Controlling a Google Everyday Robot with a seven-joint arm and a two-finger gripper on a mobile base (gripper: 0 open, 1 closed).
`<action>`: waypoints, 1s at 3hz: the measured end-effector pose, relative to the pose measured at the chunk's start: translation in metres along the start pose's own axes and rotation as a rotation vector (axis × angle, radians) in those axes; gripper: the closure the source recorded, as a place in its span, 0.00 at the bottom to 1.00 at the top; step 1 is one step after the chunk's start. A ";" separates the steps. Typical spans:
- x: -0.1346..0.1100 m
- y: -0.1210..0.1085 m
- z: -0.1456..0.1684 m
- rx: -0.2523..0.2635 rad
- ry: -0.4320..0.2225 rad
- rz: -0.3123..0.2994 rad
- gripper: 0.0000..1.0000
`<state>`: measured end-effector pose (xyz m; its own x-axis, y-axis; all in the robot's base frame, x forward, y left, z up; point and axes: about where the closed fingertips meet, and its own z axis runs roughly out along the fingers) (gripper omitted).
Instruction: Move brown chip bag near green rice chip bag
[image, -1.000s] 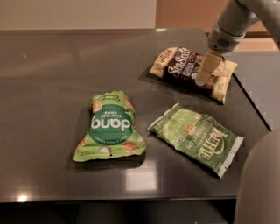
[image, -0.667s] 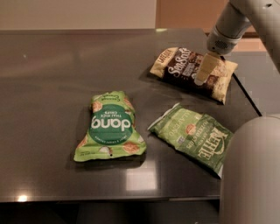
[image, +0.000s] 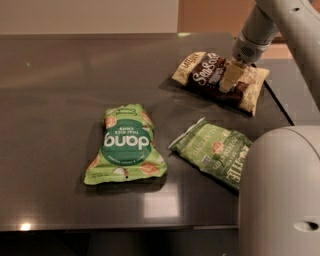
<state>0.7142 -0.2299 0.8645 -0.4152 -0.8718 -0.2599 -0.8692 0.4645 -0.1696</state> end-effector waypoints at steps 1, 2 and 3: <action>-0.012 0.005 -0.008 -0.012 -0.022 -0.019 0.64; -0.034 0.017 -0.030 -0.018 -0.074 -0.076 0.88; -0.064 0.034 -0.063 -0.021 -0.164 -0.170 1.00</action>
Offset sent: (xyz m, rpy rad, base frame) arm -0.0293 0.0523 0.0752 0.0834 -0.0471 0.1734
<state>0.6941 -0.1682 0.9353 -0.2144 -0.8997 -0.3802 -0.9290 0.3081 -0.2051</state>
